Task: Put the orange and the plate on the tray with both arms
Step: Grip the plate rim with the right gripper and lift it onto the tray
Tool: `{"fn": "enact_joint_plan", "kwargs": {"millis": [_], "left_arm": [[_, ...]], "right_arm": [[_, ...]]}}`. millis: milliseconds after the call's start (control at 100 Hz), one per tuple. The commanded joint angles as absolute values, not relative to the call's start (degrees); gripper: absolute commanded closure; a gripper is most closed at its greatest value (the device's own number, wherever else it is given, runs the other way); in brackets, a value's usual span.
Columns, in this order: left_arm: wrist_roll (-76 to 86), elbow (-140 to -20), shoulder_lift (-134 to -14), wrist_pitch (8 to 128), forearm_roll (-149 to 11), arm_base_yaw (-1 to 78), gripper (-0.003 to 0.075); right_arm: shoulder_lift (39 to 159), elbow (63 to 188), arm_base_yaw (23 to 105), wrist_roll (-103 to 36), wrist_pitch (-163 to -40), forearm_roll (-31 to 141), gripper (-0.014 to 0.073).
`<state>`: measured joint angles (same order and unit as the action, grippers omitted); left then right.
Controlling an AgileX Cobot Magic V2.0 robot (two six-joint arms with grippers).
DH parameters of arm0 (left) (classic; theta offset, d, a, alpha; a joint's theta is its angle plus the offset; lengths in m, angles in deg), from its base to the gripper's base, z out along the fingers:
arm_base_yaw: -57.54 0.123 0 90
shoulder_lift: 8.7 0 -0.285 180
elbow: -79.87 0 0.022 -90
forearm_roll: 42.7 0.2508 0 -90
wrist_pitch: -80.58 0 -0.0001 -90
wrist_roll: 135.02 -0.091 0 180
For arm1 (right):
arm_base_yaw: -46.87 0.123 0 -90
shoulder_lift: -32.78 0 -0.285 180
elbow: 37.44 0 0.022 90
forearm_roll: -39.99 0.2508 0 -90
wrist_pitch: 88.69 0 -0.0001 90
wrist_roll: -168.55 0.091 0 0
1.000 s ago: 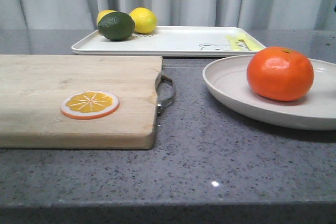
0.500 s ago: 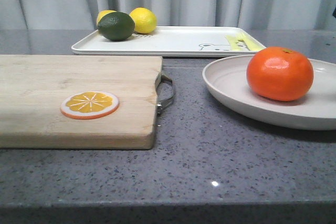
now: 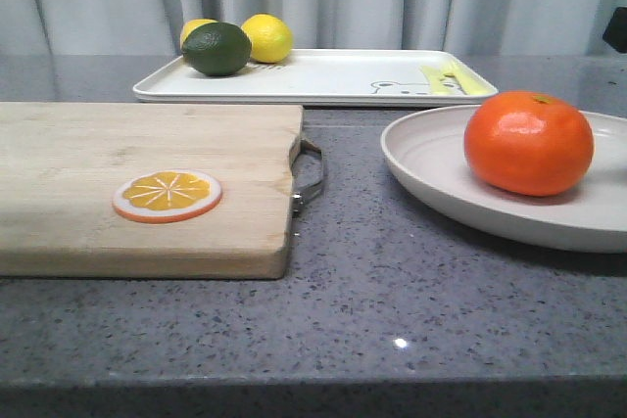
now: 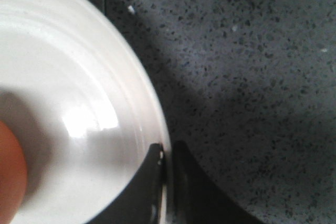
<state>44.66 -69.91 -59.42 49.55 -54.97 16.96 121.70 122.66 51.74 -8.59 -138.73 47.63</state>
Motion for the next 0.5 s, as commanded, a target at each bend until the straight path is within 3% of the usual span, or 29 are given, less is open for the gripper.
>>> {"fn": "enact_joint_plan", "kwargs": {"millis": [0,490], "left_arm": [[44.4,-71.4,-59.2,53.2,-55.7,17.0,0.0533],[44.4,-71.4,-59.2,52.1,-55.7,17.0,0.0533]], "right_arm": [[120.2,124.3,51.6,-9.5,-138.3,47.1,0.066],[122.2,134.2,51.4,-14.1,-137.3,61.1,0.066]]}}
